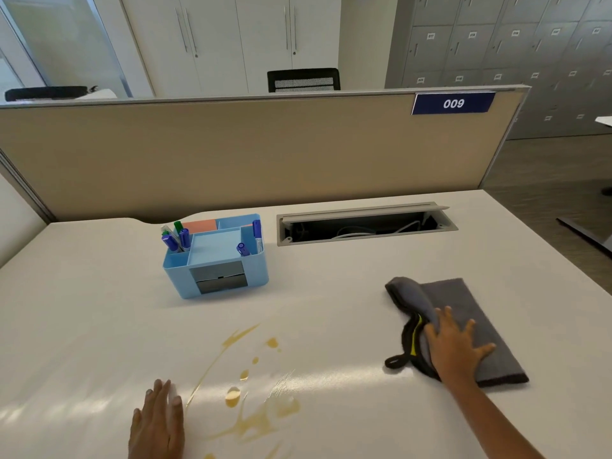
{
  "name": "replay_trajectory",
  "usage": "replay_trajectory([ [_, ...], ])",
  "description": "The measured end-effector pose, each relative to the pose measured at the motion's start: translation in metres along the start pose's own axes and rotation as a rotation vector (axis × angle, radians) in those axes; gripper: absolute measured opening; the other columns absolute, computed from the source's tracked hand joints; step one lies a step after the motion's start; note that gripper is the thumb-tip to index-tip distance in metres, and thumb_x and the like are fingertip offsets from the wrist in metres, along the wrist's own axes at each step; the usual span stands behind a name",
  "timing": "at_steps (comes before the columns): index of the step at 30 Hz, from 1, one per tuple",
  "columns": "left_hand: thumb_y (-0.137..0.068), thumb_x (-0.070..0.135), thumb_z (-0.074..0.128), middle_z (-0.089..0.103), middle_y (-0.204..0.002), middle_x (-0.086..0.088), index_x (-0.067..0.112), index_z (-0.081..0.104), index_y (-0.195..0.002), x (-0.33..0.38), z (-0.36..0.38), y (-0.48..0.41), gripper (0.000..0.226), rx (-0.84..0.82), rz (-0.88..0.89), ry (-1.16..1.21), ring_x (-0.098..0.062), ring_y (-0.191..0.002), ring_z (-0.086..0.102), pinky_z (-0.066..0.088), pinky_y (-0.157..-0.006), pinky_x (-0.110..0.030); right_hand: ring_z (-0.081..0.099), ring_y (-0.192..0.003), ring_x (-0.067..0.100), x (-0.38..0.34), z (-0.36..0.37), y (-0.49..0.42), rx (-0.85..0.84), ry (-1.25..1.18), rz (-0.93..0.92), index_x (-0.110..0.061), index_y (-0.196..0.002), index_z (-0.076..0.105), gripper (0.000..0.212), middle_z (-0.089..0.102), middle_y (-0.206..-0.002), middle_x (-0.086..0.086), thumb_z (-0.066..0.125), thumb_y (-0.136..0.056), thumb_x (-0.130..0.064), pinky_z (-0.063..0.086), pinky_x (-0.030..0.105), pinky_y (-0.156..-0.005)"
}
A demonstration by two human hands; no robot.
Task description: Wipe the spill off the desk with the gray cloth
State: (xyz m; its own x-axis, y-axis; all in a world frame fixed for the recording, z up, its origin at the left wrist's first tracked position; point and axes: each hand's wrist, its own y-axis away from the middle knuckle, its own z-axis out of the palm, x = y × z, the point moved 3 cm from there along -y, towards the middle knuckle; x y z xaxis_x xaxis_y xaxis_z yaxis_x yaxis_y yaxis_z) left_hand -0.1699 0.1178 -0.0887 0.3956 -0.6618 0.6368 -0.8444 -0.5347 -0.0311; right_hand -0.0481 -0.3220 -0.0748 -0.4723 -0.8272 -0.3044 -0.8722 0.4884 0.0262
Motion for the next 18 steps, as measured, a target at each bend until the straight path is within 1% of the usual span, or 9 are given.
replay_trajectory([
  [3,-0.063,0.062,0.008,0.035,-0.148,-0.019,0.001,0.042,-0.132,0.001,0.001,0.000,0.098,-0.008,-0.001,-0.009,-0.033,-0.140,0.028,0.016,-0.115,-0.049,0.006,-0.143,0.037,-0.027,0.003,-0.012,-0.074,-0.021,0.023,-0.025,-0.145,0.024,0.053,0.015,-0.158,-0.001,0.036,-0.097,-0.042,0.007,0.072,-0.107],
  [5,-0.063,0.062,0.009,0.035,-0.148,-0.018,0.001,0.042,-0.133,0.002,0.001,0.000,0.098,-0.015,0.003,-0.010,-0.032,-0.140,0.028,0.016,-0.115,-0.049,0.004,-0.143,0.038,-0.057,0.009,-0.010,-0.120,-0.026,-0.026,-0.026,-0.146,0.021,0.052,0.012,-0.158,-0.001,0.032,-0.098,-0.041,0.007,0.071,-0.109],
  [7,-0.063,0.062,0.010,0.035,-0.148,-0.018,0.001,0.042,-0.133,0.001,0.001,0.000,0.098,-0.015,0.008,-0.016,-0.032,-0.140,0.028,0.016,-0.115,-0.049,0.005,-0.144,0.038,-0.094,0.017,0.004,-0.148,-0.013,-0.161,-0.026,-0.145,0.020,0.051,0.013,-0.158,-0.001,0.032,-0.097,-0.039,0.007,0.069,-0.110],
  [11,-0.066,0.061,0.009,0.037,-0.146,-0.019,0.001,0.044,-0.131,-0.004,0.003,-0.001,0.095,-0.002,0.009,-0.038,-0.034,-0.139,0.030,0.017,-0.114,-0.051,0.003,-0.144,0.035,-0.166,0.051,0.065,-0.223,0.056,-0.538,-0.027,-0.146,0.017,0.053,0.011,-0.158,-0.004,0.032,-0.097,-0.039,0.002,0.069,-0.109],
  [13,-0.067,0.061,0.009,0.038,-0.146,-0.020,0.001,0.045,-0.130,-0.005,0.003,-0.001,0.094,0.009,0.009,-0.039,-0.034,-0.139,0.030,0.018,-0.114,-0.051,0.001,-0.145,0.036,-0.184,0.064,0.088,-0.278,0.096,-0.682,-0.027,-0.146,0.015,0.054,0.010,-0.158,-0.004,0.031,-0.097,-0.041,-0.001,0.068,-0.109],
  [14,-0.068,0.061,0.009,0.038,-0.146,-0.020,0.001,0.045,-0.130,-0.005,0.003,-0.002,0.094,0.011,0.009,-0.035,-0.034,-0.138,0.030,0.018,-0.114,-0.051,0.000,-0.145,0.035,-0.188,0.067,0.092,-0.293,0.127,-0.726,-0.028,-0.146,0.015,0.053,0.010,-0.159,-0.005,0.030,-0.097,-0.042,-0.001,0.068,-0.109],
  [16,-0.068,0.060,0.009,0.038,-0.146,-0.020,0.000,0.045,-0.130,-0.004,0.003,-0.002,0.094,0.008,0.012,-0.022,-0.034,-0.139,0.030,0.018,-0.114,-0.051,0.001,-0.145,0.032,-0.186,0.066,0.083,-0.296,0.163,-0.752,-0.030,-0.145,0.016,0.052,0.011,-0.158,-0.007,0.030,-0.097,-0.042,0.000,0.069,-0.109],
  [18,-0.068,0.060,0.009,0.038,-0.145,-0.020,0.000,0.045,-0.130,-0.004,0.002,-0.001,0.094,0.012,0.016,-0.012,-0.034,-0.138,0.030,0.018,-0.114,-0.051,0.004,-0.146,0.027,-0.175,0.059,0.062,-0.267,0.154,-0.708,-0.031,-0.145,0.017,0.051,0.013,-0.158,-0.009,0.031,-0.097,-0.041,0.003,0.069,-0.109],
])
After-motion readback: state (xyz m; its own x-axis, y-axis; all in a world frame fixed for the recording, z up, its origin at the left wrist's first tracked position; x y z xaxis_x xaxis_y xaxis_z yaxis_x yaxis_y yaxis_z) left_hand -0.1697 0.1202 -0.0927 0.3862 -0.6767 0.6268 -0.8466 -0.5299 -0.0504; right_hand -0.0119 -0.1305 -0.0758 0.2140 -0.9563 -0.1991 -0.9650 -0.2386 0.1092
